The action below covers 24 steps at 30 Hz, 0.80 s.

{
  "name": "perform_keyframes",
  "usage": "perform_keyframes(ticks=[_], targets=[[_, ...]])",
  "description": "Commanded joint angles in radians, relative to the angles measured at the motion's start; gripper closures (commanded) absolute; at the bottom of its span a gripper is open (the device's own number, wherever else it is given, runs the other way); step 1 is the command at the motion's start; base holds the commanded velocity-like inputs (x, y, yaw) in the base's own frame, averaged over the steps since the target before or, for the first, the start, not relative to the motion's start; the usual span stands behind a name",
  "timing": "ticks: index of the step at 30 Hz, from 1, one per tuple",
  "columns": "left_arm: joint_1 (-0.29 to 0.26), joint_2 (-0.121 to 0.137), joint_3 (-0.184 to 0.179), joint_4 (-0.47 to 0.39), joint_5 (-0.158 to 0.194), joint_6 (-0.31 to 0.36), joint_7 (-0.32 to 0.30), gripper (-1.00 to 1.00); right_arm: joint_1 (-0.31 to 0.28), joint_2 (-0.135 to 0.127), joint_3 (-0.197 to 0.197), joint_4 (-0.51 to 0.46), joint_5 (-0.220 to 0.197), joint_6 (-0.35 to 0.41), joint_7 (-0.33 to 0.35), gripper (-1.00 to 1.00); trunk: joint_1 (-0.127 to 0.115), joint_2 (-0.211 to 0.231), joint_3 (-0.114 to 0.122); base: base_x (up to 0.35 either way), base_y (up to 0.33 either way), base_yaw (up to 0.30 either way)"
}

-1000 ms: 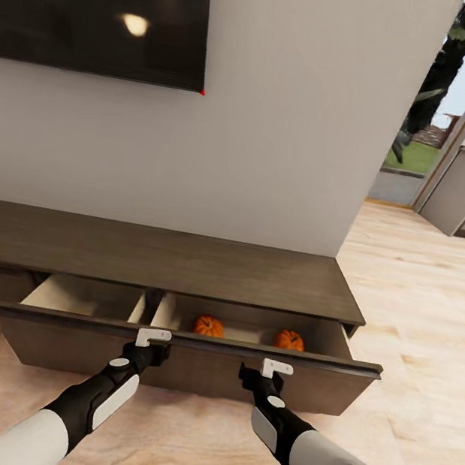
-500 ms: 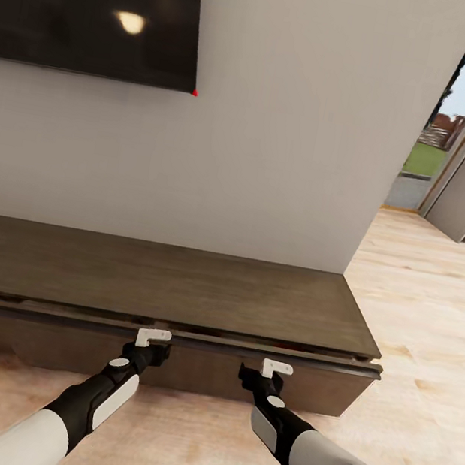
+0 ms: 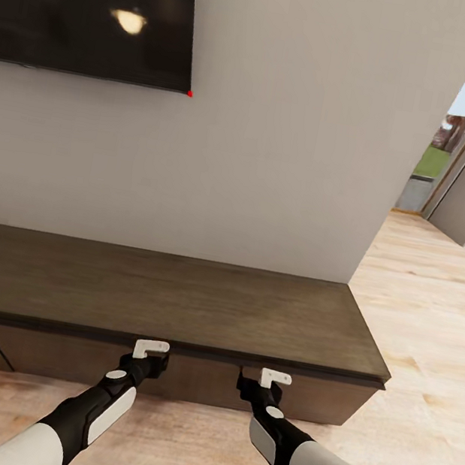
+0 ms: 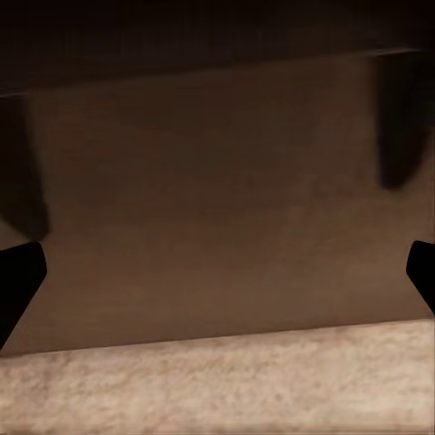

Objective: Place each of the two pumpkins and all three candles from the living room inside a cabinet in the living room (use any cabinet), then make sure every cabinet is closed, and position the cauldron so it is next to a table in the living room.

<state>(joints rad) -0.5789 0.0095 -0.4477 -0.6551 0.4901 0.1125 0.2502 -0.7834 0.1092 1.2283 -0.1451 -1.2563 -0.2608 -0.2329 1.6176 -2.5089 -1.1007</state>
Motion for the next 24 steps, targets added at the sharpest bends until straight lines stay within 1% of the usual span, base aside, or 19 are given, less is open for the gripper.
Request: perform_keyframes(ticks=[1, 5, 11, 24], targets=[[-0.045, 0.001, -0.003, -0.003, -0.002, 0.004, 0.008, -1.0, -0.037, 0.0, 0.0, -0.001, -0.003, -0.004, -0.005, -1.0, 0.0, 0.0, -0.001, 0.002, 0.0, 0.0], [-0.045, 0.001, -0.007, -0.003, -0.002, 0.004, 0.008, -1.0, -0.037, 0.0, 0.0, -0.001, -0.003, -0.004, -0.005, -1.0, 0.0, 0.0, -0.001, -0.08, 0.0, 0.0], [-0.045, 0.001, -0.017, -0.003, -0.002, 0.004, 0.009, -1.0, -0.036, 0.0, 0.0, -0.001, -0.003, -0.003, -0.005, -1.0, 0.0, 0.0, -0.001, -0.205, 0.0, 0.0], [-0.045, 0.001, -0.017, -0.003, -0.001, 0.004, 0.009, -1.0, -0.037, 0.0, 0.001, -0.002, -0.003, -0.004, -0.004, -1.0, 0.0, 0.0, -0.001, -0.283, 0.0, 0.0]])
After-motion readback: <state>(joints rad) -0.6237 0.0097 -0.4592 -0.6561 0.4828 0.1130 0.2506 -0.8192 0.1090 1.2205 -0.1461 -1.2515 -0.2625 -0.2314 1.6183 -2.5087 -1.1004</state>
